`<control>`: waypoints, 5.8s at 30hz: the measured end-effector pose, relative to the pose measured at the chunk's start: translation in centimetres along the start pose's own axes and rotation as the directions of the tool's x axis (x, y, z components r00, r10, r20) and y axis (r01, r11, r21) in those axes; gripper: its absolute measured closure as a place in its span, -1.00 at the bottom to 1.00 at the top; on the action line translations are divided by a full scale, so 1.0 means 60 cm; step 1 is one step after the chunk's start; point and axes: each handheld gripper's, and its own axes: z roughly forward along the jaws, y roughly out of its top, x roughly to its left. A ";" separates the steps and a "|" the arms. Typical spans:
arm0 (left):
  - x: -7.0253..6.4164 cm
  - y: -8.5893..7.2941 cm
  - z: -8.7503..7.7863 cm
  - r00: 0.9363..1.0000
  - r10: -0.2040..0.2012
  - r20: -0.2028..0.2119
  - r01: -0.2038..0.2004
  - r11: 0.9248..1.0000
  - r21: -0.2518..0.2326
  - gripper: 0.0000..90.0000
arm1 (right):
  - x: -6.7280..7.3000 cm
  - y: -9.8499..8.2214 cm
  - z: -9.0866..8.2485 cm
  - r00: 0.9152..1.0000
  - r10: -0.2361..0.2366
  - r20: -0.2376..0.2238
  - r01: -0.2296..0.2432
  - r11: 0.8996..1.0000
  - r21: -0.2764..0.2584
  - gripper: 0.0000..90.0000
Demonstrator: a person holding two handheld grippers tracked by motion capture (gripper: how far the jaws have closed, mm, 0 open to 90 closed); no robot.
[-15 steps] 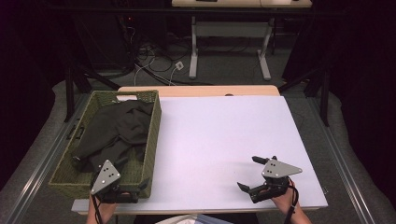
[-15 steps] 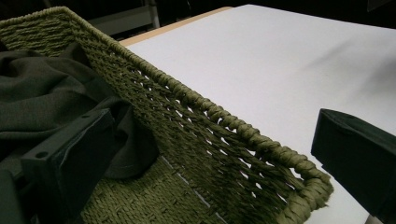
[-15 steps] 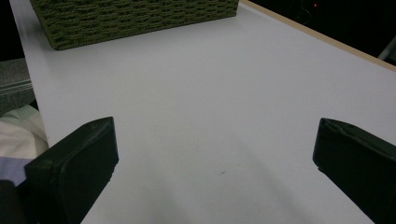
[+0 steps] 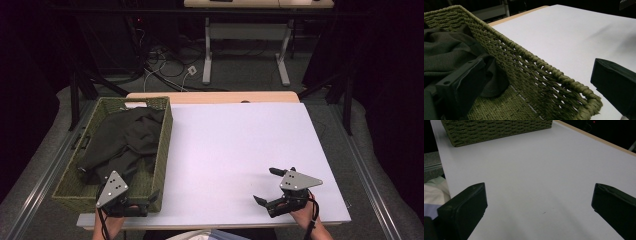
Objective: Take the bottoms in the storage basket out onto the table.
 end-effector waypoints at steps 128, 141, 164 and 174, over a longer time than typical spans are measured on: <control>0.224 0.063 0.164 0.949 0.301 -0.093 -0.103 0.576 0.811 -1.00 | 0.000 -0.004 0.030 0.998 0.021 -0.053 -0.019 0.999 0.034 -1.00; 0.249 0.045 0.184 0.948 0.295 -0.122 -0.055 0.528 0.848 -1.00 | 0.000 -0.004 0.030 0.998 0.024 -0.058 -0.022 0.999 0.034 -1.00; 0.281 0.045 0.183 0.970 0.216 -0.115 -0.027 0.561 0.827 0.49 | 0.000 -0.004 0.032 0.998 0.024 -0.065 -0.021 0.999 0.041 -1.00; 0.288 0.055 0.150 0.976 0.157 -0.151 0.004 0.679 0.734 0.58 | 0.002 -0.004 0.034 0.997 0.019 -0.069 -0.016 0.999 0.043 -1.00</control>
